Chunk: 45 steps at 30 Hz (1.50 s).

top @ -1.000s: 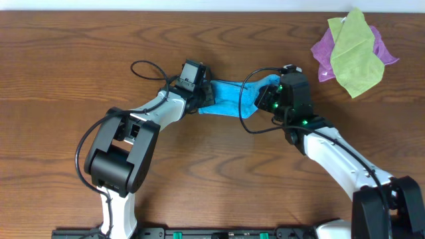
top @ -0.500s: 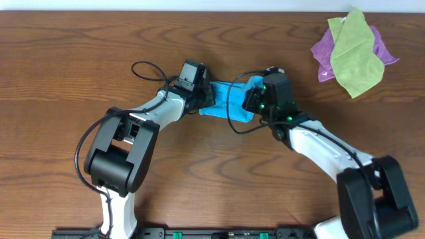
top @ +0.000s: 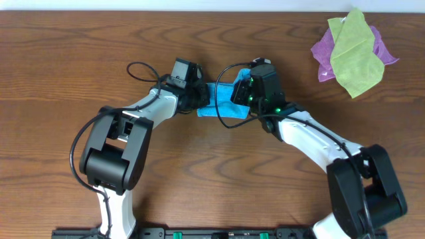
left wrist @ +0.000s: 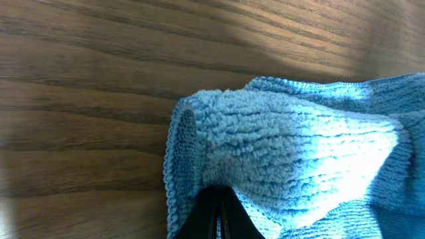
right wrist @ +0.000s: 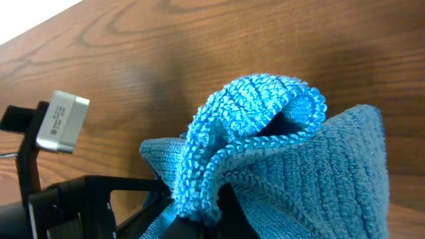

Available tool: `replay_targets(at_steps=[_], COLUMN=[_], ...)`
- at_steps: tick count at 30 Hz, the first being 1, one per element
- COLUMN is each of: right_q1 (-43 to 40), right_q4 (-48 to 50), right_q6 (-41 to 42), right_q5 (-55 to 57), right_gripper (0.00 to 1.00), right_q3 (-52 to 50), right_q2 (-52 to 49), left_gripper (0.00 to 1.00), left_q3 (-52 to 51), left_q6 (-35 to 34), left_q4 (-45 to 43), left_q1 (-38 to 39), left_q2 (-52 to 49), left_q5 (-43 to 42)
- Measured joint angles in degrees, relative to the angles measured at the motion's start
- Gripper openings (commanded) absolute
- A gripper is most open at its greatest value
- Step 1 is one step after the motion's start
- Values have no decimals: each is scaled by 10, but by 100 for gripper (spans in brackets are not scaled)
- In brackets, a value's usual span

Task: Fold the cloth
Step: 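Hold the left end and fold the right end toward the left gripper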

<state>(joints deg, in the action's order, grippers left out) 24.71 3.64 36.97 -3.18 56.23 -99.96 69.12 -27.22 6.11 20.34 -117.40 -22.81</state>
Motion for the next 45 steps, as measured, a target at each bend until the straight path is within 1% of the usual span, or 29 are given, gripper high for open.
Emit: replay_targets(at_steps=[15, 22, 26, 30, 40, 45], right_q1=[20, 34, 37, 43, 53, 69], right_q4=[2, 3, -5, -38, -45, -45], right_q6=[-2, -2, -2, -9, -20, -21], right_q5=[0, 0, -8, -12, -13, -13], right_gripper=[1, 1, 1, 1, 1, 1], right_q3=[9, 16, 47, 80, 105, 105], right_q2=[-9, -9, -37, -72, -74, -75], left_gripper=[6, 6, 6, 6, 6, 6], left_q3=[-5, -5, -5, -5, -15, -16], left_q6=[31, 33, 33, 33, 46, 56], left_q4=[17, 18, 18, 24, 62, 88], left_q1=[-9, -9, -9, -12, -67, -74], left_q2=[9, 9, 9, 12, 67, 71], left_q5=[-8, -9, -10, -11, -10, -10])
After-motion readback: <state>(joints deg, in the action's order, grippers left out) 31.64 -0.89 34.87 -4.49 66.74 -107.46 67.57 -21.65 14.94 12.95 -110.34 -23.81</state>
